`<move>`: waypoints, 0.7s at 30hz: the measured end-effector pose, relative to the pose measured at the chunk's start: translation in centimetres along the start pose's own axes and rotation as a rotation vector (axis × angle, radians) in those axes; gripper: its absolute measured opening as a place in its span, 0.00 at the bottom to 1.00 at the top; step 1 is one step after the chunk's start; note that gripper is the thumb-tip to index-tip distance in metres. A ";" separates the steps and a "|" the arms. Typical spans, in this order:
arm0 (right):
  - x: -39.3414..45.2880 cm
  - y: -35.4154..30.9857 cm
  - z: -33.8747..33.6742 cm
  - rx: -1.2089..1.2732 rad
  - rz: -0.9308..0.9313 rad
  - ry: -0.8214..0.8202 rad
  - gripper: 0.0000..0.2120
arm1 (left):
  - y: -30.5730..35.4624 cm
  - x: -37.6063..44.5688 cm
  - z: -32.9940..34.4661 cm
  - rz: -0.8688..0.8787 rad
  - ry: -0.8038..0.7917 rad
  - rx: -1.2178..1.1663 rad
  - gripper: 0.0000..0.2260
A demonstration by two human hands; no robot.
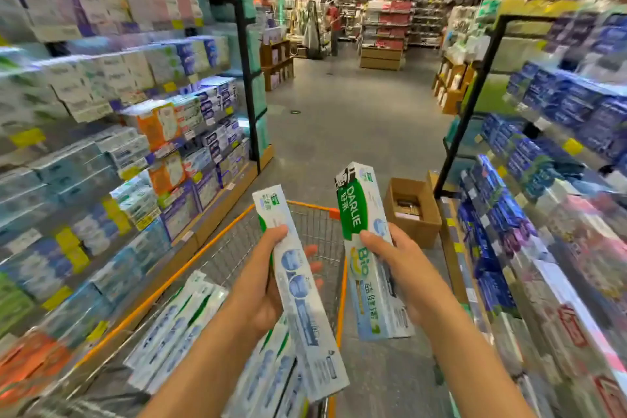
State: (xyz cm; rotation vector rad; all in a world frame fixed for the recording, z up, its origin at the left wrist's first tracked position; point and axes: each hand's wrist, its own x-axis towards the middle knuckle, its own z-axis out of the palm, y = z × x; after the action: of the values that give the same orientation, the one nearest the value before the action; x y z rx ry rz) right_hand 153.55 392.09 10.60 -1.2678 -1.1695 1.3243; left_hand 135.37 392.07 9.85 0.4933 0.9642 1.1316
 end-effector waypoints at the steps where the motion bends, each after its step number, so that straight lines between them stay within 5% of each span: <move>1: 0.2 0.8 2.4 0.023 0.023 -0.011 0.11 | 1.1 -0.2 -2.8 0.021 0.028 -0.006 0.09; 10: -1.1 8.4 12.3 0.077 0.314 0.080 0.14 | 7.1 0.0 -16.8 0.016 0.205 -0.005 0.21; 16: 1.6 15.2 15.5 0.008 0.557 0.132 0.31 | 6.2 0.1 -18.9 -0.001 0.247 -0.036 0.07; 19: 3.0 18.5 17.7 -0.081 0.637 0.185 0.10 | 6.4 0.8 -20.2 -0.010 0.253 -0.008 0.05; 21: 4.2 21.8 18.7 -0.192 0.675 0.207 0.20 | 6.7 1.4 -21.1 -0.015 0.256 0.003 0.05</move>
State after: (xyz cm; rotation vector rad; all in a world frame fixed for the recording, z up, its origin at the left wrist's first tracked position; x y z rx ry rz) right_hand 134.51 393.14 -11.24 -2.0020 -0.7542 1.5201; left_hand 114.19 393.26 3.30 0.3482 1.1891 1.1982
